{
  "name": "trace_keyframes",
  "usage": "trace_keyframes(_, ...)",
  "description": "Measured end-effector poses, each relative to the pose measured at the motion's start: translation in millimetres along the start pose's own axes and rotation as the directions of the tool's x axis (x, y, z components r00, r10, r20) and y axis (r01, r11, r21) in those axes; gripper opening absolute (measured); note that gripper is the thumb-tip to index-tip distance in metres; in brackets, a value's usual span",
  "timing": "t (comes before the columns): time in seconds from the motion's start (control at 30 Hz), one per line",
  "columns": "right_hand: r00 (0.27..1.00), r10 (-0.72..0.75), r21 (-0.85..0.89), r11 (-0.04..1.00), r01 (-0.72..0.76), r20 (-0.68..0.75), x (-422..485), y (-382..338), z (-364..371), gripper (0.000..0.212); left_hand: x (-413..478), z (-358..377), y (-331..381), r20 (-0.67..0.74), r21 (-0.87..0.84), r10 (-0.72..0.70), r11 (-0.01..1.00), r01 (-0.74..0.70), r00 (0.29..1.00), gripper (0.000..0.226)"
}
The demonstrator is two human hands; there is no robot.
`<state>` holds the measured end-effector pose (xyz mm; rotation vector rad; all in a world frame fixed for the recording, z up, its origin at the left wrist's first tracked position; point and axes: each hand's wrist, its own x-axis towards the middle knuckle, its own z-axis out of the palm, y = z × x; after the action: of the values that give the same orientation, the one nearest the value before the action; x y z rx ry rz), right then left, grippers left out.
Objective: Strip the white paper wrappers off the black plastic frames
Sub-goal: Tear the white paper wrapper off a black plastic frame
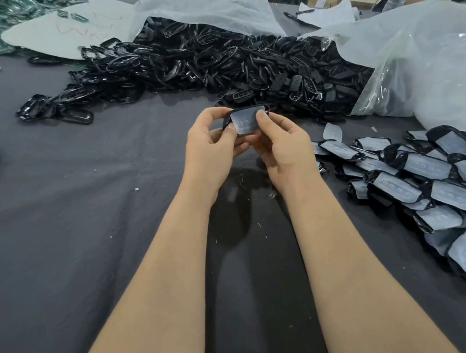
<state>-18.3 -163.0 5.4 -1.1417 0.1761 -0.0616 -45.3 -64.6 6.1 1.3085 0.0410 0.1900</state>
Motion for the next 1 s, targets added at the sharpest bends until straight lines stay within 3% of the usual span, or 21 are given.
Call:
trace_keyframes(0.2, 0.997, -0.074, -0.167, 0.983, 0.074, 0.007, -0.8, 2.2, -0.4, 0.01, 1.4, -0.8, -2.6, -0.023, 0.106, 0.043, 0.994, -0.04, 0.999, 0.023)
trace_keyframes(0.4, 0.997, -0.04, -0.118, 0.992, 0.048, 0.072, -2.2, -0.3, -1.8, 0.017, 2.8, -1.6, -2.1, -0.031, 0.035, 0.011, 0.999, -0.01, 0.999, 0.019)
trace_keyframes(0.67, 0.989, -0.147, -0.303, 0.942, 0.14, 0.002, -1.3, 5.4, -0.8, 0.017, 4.1, -0.8, -4.7, -0.04, 0.113, 0.018, 0.993, -0.014, 0.999, 0.019)
trace_keyframes(1.0, 0.971, -0.234, -0.424, 0.885, 0.193, -0.044, -3.2, 10.2, 3.5, 0.021, 1.7, 2.8, -3.0, -0.007, 0.015, -0.027, 1.0, 0.027, 1.0, 0.016)
